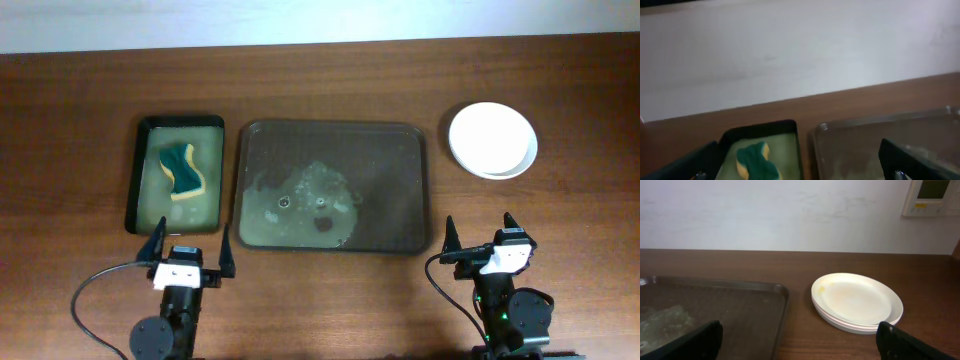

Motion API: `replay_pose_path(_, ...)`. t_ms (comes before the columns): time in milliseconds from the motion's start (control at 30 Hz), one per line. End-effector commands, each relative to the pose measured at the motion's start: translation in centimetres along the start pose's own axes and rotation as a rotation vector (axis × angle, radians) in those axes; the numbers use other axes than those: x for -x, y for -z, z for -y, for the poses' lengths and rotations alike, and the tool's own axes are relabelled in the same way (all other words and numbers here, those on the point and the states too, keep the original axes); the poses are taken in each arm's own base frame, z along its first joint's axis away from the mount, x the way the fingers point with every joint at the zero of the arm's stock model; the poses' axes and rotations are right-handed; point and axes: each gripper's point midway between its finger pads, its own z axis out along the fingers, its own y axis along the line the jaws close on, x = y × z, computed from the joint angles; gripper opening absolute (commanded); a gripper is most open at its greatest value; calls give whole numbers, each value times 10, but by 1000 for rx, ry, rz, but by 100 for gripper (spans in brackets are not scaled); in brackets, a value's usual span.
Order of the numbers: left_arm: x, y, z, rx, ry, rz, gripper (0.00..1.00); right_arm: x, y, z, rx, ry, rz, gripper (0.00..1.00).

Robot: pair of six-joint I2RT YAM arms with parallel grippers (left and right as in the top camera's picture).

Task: Clean dirty plates on tray and stack at the side

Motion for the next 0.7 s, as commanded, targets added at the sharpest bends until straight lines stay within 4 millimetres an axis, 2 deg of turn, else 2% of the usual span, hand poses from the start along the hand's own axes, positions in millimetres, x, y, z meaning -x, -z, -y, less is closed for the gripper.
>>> replay_pose_path(0,-21,1,3,-13,-55,-74,99,-3,0,3,-16,-9,-5,98)
replay_pose_path(33,-36,3,1,-2,-47,-139,99,-3,0,3,-16,-9,-5,98)
replay_pose_path(500,-38,3,-6,42,-20,-146,99,-3,0,3,-16,-9,-5,98)
replay_pose_path(667,-38,4,-20,131,127,-144,99,-3,0,3,-16,-9,-6,98)
